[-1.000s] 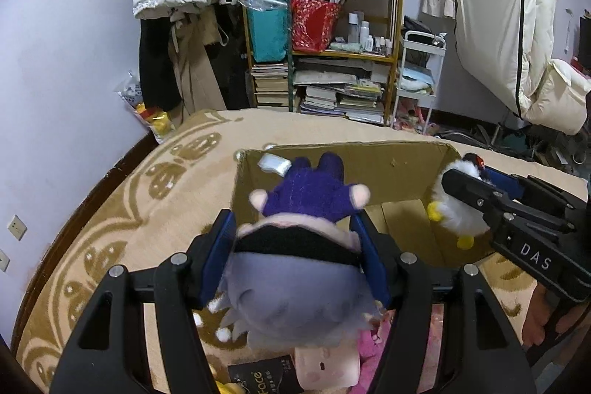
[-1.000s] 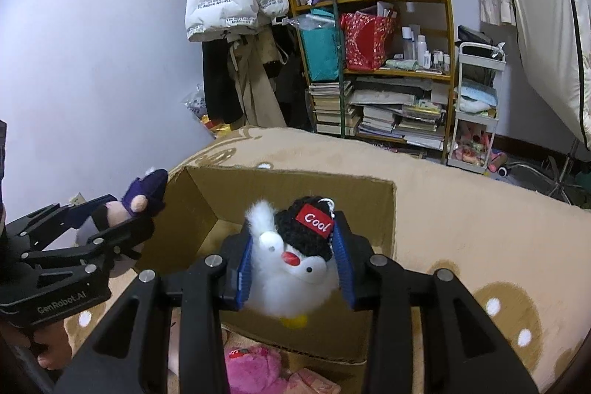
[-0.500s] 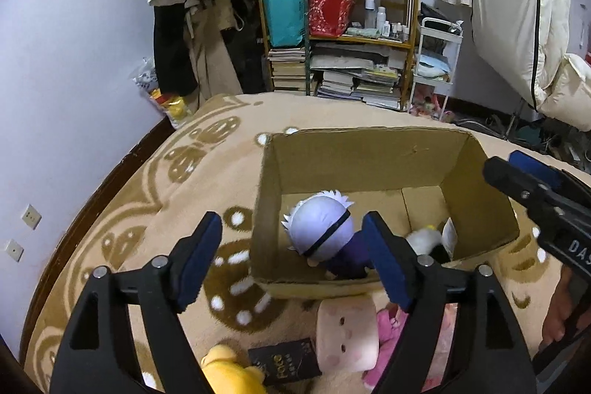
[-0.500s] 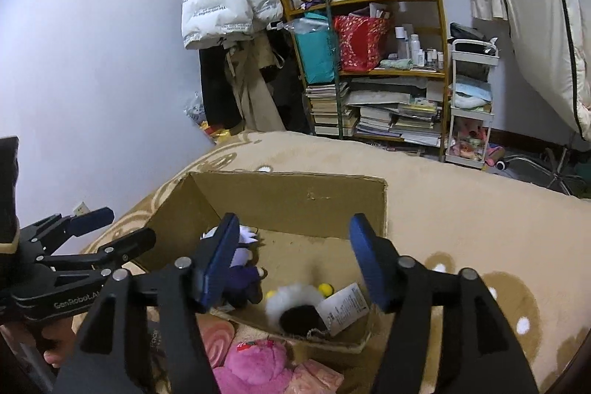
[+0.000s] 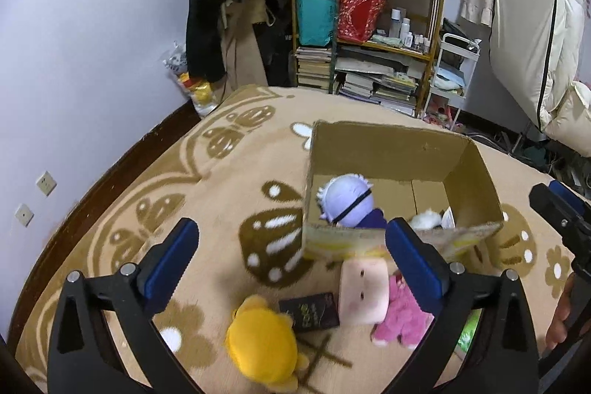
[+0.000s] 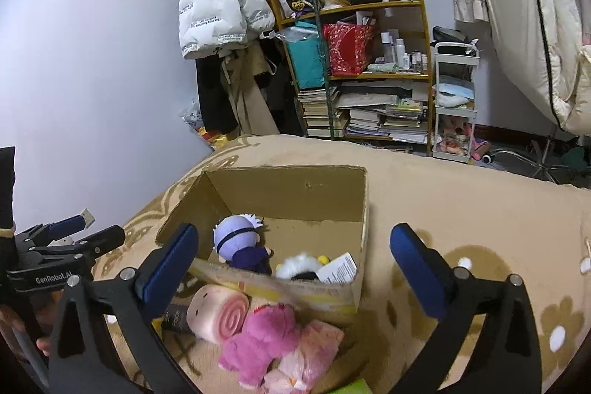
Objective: Organize soft objects
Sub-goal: 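Move the left tool to the yellow plush while the right tool approaches the green tissue pack, then close the left tool on the yellow plush while the right tool grips the green tissue pack, then lift and carry the yellow plush and green tissue pack over the box with both tools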
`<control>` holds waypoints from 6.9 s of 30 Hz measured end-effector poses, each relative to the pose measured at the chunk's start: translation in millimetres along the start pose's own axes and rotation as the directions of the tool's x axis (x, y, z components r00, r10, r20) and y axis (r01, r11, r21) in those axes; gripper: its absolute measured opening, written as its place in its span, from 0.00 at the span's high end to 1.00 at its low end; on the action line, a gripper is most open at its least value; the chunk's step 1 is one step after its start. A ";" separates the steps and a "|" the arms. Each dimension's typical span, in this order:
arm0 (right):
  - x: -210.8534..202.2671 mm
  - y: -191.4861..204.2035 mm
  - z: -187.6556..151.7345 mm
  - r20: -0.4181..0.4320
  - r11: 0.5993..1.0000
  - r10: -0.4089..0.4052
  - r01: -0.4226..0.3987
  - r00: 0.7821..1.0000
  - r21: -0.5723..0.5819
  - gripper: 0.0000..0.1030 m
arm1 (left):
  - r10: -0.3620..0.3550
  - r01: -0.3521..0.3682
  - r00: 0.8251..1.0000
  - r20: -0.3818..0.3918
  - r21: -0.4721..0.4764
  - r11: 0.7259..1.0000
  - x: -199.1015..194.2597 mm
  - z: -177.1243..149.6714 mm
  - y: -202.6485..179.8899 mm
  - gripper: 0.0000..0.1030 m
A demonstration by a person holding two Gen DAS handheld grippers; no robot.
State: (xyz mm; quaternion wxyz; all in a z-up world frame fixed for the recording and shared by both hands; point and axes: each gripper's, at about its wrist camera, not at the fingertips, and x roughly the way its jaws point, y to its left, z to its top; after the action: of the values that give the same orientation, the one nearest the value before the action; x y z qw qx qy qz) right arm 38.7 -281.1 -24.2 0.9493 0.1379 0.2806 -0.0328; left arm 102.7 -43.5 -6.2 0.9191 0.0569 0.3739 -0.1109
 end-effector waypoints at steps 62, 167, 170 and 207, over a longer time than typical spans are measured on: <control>48.5 -44.3 -126.2 -0.527 0.938 -0.074 0.239 0.847 0.252 0.01 | 0.059 -0.068 0.891 -0.451 -0.005 0.998 71.8 -87.5 27.6 0.03; -18.6 17.1 -41.1 -0.074 0.993 -0.116 0.116 0.991 0.000 0.27 | 0.134 -0.135 0.988 0.073 -0.003 0.991 -21.8 -43.3 9.2 0.34; -19.1 19.9 -31.6 -0.030 0.991 -0.132 0.132 0.991 -0.016 0.27 | 0.144 -0.147 0.980 0.135 0.011 0.989 -27.5 -35.0 3.7 0.34; 75.0 12.8 5.5 -0.022 0.990 -0.115 0.113 0.993 -0.088 0.26 | -0.016 0.007 0.994 0.104 0.092 0.996 49.0 20.9 -48.1 0.33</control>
State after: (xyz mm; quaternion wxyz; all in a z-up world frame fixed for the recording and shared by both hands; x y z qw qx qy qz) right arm 106.4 -269.2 -57.3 0.9471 0.0809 0.3018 -0.0730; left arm 139.0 -101.9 -26.6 0.9332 0.0908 0.3199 -0.1360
